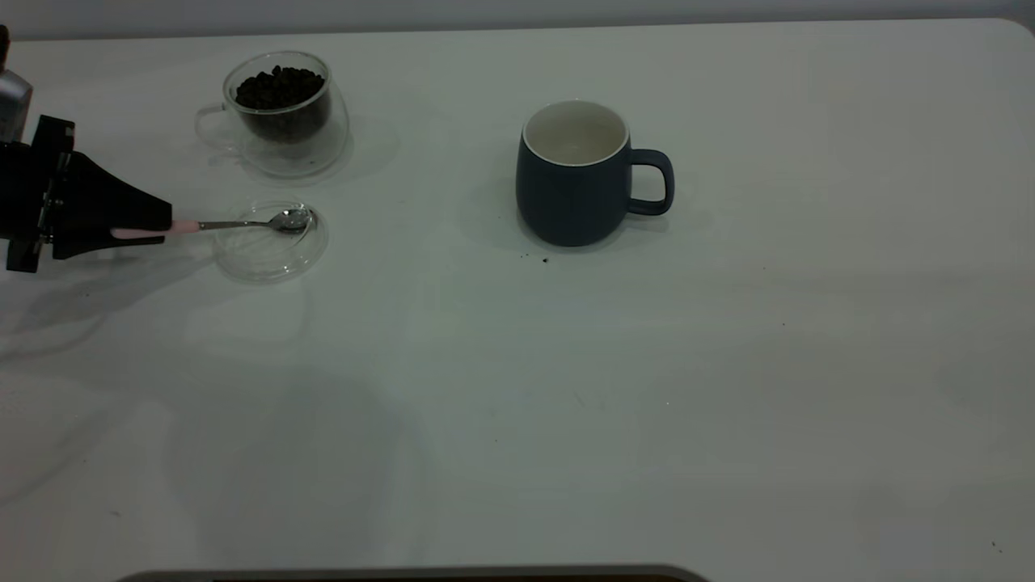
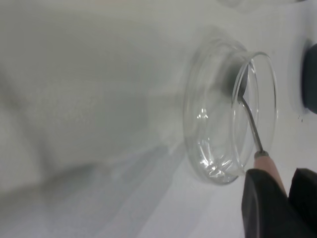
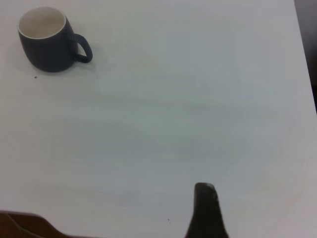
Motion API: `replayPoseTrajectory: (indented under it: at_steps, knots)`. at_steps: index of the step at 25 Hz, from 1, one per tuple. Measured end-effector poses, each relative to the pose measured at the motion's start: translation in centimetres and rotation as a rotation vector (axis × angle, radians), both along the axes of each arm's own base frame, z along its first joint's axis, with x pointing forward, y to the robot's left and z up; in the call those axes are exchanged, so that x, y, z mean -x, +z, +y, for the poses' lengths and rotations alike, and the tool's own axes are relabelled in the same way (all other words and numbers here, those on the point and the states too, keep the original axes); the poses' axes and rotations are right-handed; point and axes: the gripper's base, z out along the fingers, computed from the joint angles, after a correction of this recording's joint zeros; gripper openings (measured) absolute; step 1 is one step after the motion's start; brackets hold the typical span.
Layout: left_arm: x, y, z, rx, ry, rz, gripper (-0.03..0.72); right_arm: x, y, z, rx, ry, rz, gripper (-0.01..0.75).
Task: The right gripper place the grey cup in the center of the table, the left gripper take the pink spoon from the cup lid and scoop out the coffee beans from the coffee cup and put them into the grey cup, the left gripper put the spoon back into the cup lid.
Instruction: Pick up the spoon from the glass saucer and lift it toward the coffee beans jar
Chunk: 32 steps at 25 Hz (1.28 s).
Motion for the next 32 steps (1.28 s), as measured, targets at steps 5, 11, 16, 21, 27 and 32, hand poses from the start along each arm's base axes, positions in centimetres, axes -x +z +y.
replayPoseTrajectory:
  at_steps: [5,11,16,21,27,32]
  knots:
    - [0.0,0.0,0.0,0.001,0.0,0.001,0.146,0.0,0.0,0.0,0.0,0.0,0.0,0.591]
    - [0.1,0.1,0.0,0.013,-0.007,0.0,0.131,0.0,0.0,0.0,0.0,0.0,0.0,0.591]
    - [0.2,0.2,0.3,0.023,-0.005,-0.001,0.122,0.0,0.0,0.0,0.0,0.0,0.0,0.591]
    - [0.5,0.4,0.5,0.056,-0.018,-0.004,0.122,0.0,0.0,0.0,0.0,0.0,0.0,0.591]
    - [1.2,1.1,1.4,0.152,-0.035,-0.012,0.122,0.0,0.0,0.0,0.0,0.0,0.0,0.591]
    - [1.8,1.7,2.4,0.209,-0.034,-0.019,0.122,0.0,0.0,0.0,0.0,0.0,0.0,0.591]
